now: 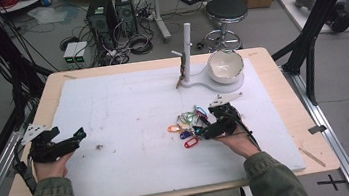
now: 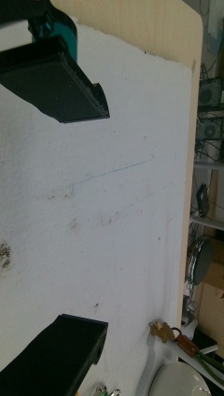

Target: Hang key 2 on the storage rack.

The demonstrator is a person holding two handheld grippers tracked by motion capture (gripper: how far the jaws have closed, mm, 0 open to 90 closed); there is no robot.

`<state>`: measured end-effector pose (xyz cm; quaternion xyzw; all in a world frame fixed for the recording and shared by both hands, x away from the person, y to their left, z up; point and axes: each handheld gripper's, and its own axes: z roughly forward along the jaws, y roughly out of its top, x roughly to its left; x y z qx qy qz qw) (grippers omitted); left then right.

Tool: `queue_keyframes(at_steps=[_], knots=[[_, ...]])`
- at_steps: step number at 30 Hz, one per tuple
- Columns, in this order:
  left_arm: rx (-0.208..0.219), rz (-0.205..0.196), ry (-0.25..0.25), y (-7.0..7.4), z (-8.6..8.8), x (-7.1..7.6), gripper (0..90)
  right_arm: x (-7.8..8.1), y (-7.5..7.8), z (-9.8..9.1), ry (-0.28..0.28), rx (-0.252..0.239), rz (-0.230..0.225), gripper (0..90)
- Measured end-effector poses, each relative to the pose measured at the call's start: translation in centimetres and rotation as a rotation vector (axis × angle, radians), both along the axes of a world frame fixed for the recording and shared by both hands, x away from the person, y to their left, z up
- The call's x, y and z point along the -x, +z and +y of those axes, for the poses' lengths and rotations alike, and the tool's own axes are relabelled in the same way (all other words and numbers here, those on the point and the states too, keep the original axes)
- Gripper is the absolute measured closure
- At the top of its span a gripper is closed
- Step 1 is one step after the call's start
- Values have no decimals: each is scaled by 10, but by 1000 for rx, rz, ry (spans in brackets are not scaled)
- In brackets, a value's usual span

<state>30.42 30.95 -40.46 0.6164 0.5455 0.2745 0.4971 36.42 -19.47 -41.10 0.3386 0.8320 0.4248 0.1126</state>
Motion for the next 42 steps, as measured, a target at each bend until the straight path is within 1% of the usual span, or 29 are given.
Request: queue_keyframes(at_steps=[3, 5, 8, 10, 12, 14, 18, 19, 20, 21, 23, 24, 25, 27, 28, 30, 32, 33, 34, 35, 36, 37, 38, 40, 42], knots=[[-1, 4, -1, -1, -1, -1, 16, -3, -4, 8, 22, 12, 6, 6], [2, 5, -3, -1, -2, -1, 16, -5, -7, 11, 31, 25, 20, 6], [-8, 10, -9, -1, -2, -2, 16, -7, -11, 16, 51, 40, 41, 6], [-11, 12, -12, -2, -3, -2, 16, -9, -14, 20, 67, 50, 45, 6], [-10, 12, -15, -2, -4, -2, 16, -9, -14, 23, 71, 62, 55, 6], [-12, 13, -18, -2, -4, -2, 16, -10, -15, 27, 81, 71, 50, 6], [-12, 14, -19, -2, -4, -2, 16, -12, -17, 32, 94, 79, 62, 7], [-12, 14, -18, -2, -4, -2, 16, -13, -17, 33, 100, 86, 60, 7], [-12, 14, -19, -2, -4, -2, 16, -13, -18, 34, 96, 85, 68, 32], [-12, 14, -18, -2, -4, -2, 16, -14, -18, 34, 111, 82, 72, 53], [-11, 14, -19, -2, -4, -2, 16, -14, -19, 35, 120, 92, 70, 56], [-10, 14, -22, -2, -4, -2, 16, -14, -19, 35, 118, 104, 71, 88], [2, 14, -25, -2, -4, -2, 16, -13, -19, 35, 127, 108, 71, 164], [22, 11, -28, -1, -3, -2, 16, -12, -18, 35, 137, 110, 71, 208], [24, 9, -26, -1, -2, -2, 16, -12, -17, 35, 140, 116, 61, 263], [22, 11, -27, -1, -2, -2, 16, -11, -15, 35, 139, 119, 51, 334], [22, 12, -27, -2, -2, -2, 16, -11, -14, 34, 147, 128, 54, 431], [23, 10, -26, -2, -3, -3, 16, -10, -15, 34, 153, 148, 60, 459], [23, 9, -28, -2, -3, -3, 16, -10, -17, 36, 161, 188, 67, 485], [21, 12, -30, -2, -3, -3, 16, -10, -19, 37, 166, 216, 64, 497], [20, 13, -32, -2, -3, -3, 16, -8, -19, 38, 172, 241, 38, 534], [20, 13, -31, -2, -3, -3, 16, -7, -17, 39, 178, 266, 31, 587], [19, 13, -31, -2, -3, -3, 16, -7, -16, 39, 181, 277, 30, 659], [22, 10, -31, -2, -3, -3, 16, -8, -14, 41, 186, 283, 16, 726], [22, 10, -31, -2, -3, -3, 16, -7, -12, 41, 167, 289, 8, 739]])
